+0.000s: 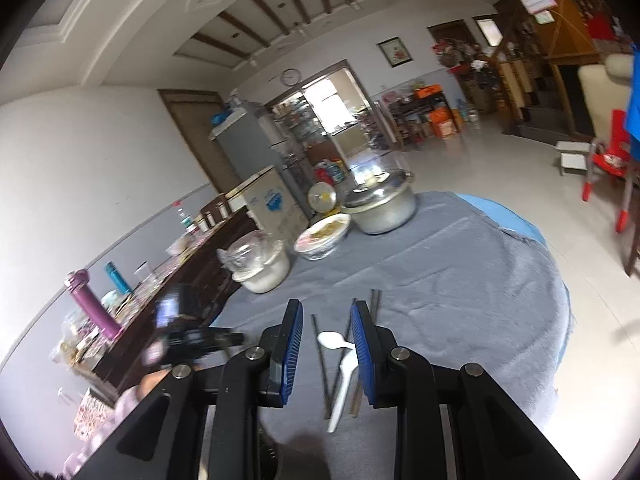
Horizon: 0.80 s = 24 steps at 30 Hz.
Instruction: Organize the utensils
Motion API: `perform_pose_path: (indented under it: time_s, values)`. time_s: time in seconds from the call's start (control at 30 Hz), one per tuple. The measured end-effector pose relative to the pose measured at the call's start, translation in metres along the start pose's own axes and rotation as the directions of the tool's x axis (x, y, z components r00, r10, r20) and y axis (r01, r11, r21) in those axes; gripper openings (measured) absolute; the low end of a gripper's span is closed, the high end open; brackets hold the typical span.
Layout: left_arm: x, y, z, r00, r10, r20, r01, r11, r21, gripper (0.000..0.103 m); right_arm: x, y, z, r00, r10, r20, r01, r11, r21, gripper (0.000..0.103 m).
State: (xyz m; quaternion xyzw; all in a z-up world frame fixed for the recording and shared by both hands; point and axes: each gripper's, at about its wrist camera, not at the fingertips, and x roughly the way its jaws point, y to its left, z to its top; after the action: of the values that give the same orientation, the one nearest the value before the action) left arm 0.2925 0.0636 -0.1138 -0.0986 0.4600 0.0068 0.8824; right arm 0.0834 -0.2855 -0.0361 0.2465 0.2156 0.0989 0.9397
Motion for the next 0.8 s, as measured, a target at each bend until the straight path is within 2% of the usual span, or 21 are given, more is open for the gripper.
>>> perform_pose_path:
  time_s: [0.13,0.23,0.3,0.4,0.53,0.8]
  values:
    - [-0.047,0.004,-0.004,0.99,-0.031,0.137,0.032,0.999,-0.01,0.005,0.018,-0.023,-0.018,0.997,-0.073,0.001,0.072,0.997,0.018,0.028]
    - [-0.084,0.005,-0.017,0.972,-0.041,0.233,0.045,0.999,-0.01,0.005,0.035,-0.038,-0.036,0.994,-0.108,-0.031,0.109,0.994,0.024,0.028]
    - [-0.109,0.005,-0.029,0.954,-0.042,0.297,0.047,0.999,-0.008,0.005,0.046,-0.044,-0.048,0.988,-0.141,-0.057,0.142,0.99,0.011,0.028]
    - [-0.139,0.004,-0.041,0.929,-0.052,0.367,0.058,0.998,-0.006,0.005,0.053,-0.045,-0.057,0.985,-0.148,-0.087,0.148,0.989,0.004,0.028]
    - [-0.174,0.005,-0.046,0.896,-0.083,0.436,0.095,0.995,-0.006,0.005,0.048,-0.036,-0.056,0.988,-0.139,-0.073,0.137,0.99,-0.023,0.028]
    - [-0.247,-0.003,-0.05,0.815,-0.165,0.555,0.164,0.985,0.053,0.005,0.041,-0.023,-0.053,0.991,-0.123,-0.054,0.122,0.992,-0.021,0.028]
